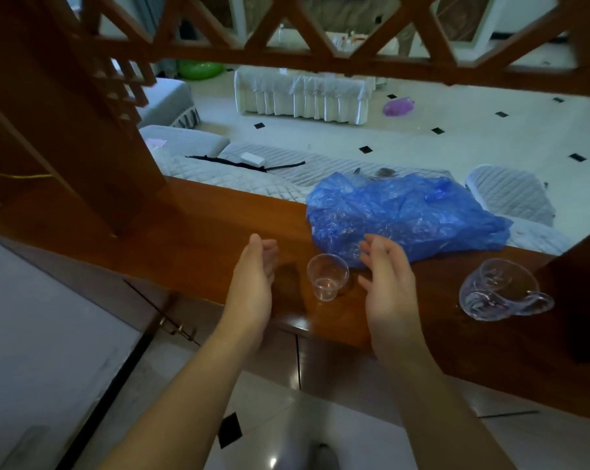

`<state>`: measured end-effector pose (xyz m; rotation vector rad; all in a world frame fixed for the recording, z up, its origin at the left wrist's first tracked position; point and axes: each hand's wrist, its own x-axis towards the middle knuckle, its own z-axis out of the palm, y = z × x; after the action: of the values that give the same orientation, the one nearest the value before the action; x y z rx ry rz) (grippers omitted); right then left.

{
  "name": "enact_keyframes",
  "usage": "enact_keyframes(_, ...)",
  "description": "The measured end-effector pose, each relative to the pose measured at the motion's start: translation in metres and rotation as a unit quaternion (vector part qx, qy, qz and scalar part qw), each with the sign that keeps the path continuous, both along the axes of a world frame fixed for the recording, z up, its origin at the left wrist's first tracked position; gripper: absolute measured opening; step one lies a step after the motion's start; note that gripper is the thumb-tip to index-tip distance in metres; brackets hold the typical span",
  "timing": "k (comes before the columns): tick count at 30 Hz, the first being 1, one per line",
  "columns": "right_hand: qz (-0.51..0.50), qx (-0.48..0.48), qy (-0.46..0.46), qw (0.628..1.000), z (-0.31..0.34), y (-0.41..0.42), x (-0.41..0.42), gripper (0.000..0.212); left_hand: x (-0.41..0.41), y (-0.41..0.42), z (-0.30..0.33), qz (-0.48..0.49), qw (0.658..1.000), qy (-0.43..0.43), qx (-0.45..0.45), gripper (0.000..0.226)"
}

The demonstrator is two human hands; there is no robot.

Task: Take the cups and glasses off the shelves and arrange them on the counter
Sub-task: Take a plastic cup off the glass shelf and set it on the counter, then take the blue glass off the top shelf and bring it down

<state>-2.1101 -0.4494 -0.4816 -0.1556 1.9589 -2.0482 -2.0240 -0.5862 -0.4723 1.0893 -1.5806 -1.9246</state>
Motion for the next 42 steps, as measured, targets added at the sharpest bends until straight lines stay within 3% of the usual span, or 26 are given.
enact_keyframes(5, 0.024, -0.026, 0.036, 0.999, 0.068, -0.01, 0.007, 0.038, 0.01, -0.025, 0.069, 0.025, 0.997, 0.058, -0.043, 0.048)
enact_keyframes(10, -0.003, -0.073, 0.05, 0.996, 0.154, -0.003, 0.01, 0.042, 0.003, -0.04, 0.146, -0.049, 0.989, 0.124, -0.07, 0.044)
enact_keyframes(14, -0.046, -0.068, 0.102, 0.991, 0.214, 0.032, 0.022, 0.058, -0.004, -0.029, 0.204, -0.128, 0.975, 0.159, -0.084, 0.048)
enact_keyframes(22, -0.173, -0.031, 0.166, 0.97, 0.312, 0.136, 0.067, 0.066, -0.016, 0.058, 0.31, -0.297, 0.927, 0.212, -0.089, 0.051)
enact_keyframes(25, -0.221, -0.033, 0.177, 0.959, 0.346, 0.182, 0.084, 0.068, -0.019, 0.099, 0.348, -0.357, 0.899, 0.239, -0.09, 0.063)
enact_keyframes(30, -0.289, -0.019, 0.206, 0.935, 0.394, 0.247, 0.109, 0.068, -0.021, 0.163, 0.4, -0.415, 0.86, 0.275, -0.111, 0.066)
enact_keyframes(42, -0.283, -0.015, 0.244, 0.927, 0.463, 0.346, 0.138, 0.069, 0.0, 0.292, 0.471, -0.469, 0.815, 0.318, -0.125, 0.066)
